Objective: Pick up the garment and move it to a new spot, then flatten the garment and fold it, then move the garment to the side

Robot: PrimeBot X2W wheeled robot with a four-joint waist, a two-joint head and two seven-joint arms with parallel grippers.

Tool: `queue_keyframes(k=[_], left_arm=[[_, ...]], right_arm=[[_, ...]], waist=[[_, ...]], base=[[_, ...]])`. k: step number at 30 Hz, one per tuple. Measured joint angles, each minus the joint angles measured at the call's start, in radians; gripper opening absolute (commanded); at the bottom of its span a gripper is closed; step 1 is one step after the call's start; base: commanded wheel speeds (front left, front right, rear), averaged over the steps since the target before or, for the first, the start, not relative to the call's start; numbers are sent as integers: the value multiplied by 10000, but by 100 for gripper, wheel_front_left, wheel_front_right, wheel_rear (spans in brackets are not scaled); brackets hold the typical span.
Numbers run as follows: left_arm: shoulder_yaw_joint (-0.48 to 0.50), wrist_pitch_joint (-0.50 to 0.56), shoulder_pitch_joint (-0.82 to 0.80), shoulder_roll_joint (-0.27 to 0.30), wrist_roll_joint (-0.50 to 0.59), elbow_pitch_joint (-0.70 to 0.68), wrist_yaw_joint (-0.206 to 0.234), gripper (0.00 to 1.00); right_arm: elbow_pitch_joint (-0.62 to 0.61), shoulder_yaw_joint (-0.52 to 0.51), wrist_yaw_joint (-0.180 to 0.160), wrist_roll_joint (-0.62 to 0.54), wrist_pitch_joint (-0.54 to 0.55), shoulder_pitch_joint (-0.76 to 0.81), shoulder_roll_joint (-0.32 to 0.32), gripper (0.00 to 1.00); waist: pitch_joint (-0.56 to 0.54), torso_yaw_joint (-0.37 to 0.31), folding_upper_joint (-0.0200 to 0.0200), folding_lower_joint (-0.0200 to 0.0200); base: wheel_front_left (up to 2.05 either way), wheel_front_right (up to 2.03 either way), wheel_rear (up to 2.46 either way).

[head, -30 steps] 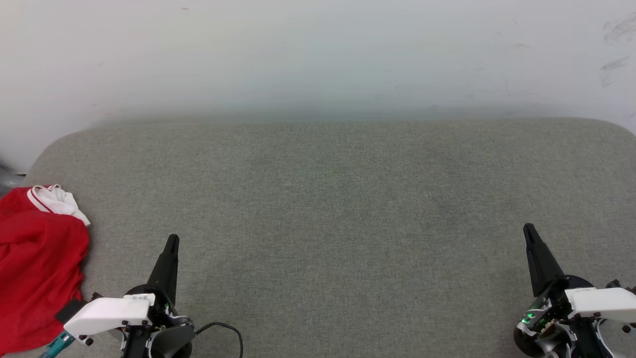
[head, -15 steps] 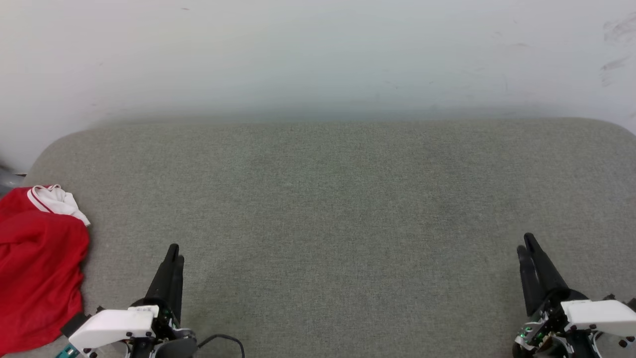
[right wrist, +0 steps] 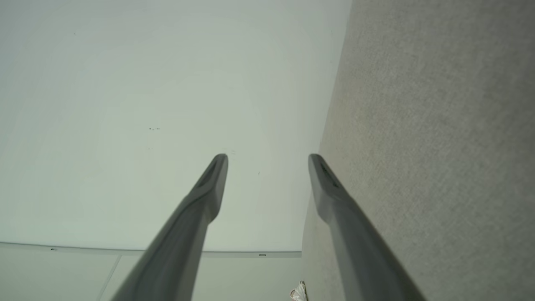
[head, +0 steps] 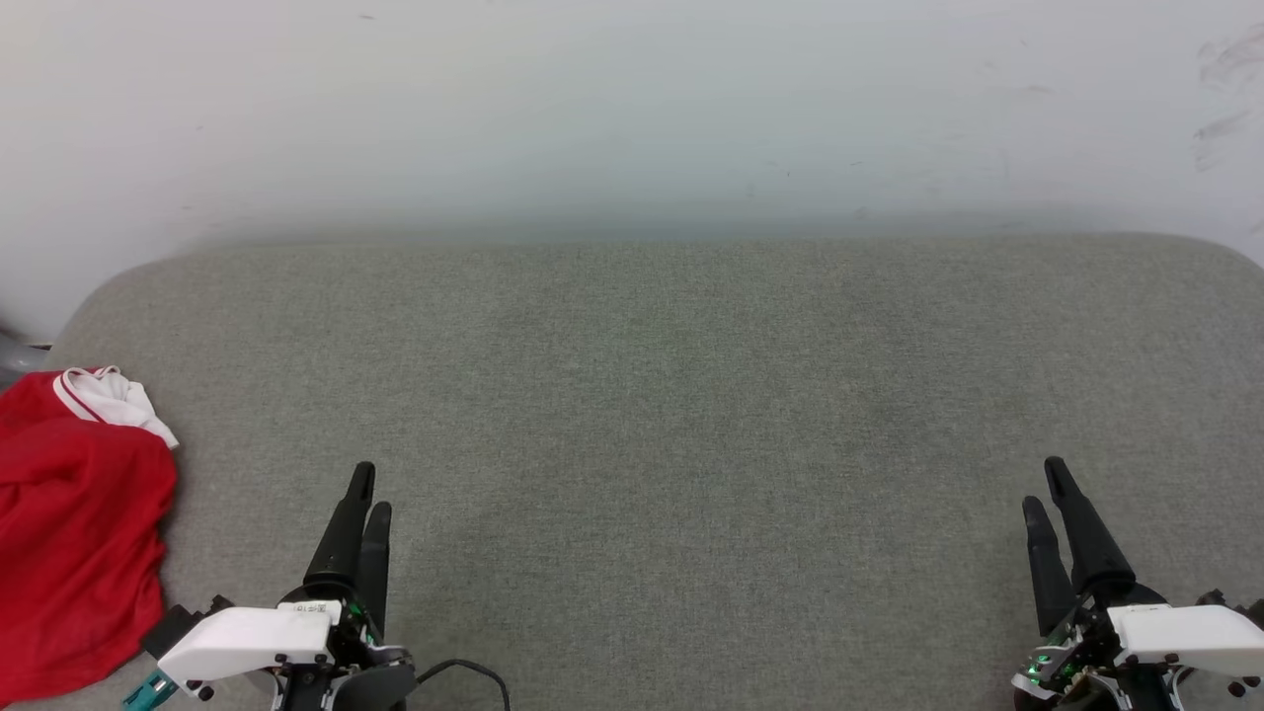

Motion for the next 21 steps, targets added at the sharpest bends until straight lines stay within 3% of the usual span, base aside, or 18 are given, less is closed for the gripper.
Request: queue_keyframes(k=[12, 21], left_arm=[[-522, -568, 1, 52, 514, -857, 0, 100], [-612, -924, 1, 92, 3053, -1053, 0, 100]], right_arm=[[-825, 297, 0, -407, -537, 47, -105, 100], [-1076, 497, 0, -2901, -924, 78, -481, 100]], waist=[[-12, 20, 0, 0], [-36, 25, 0, 0]], base=[[0, 0, 0], [0, 0, 0]])
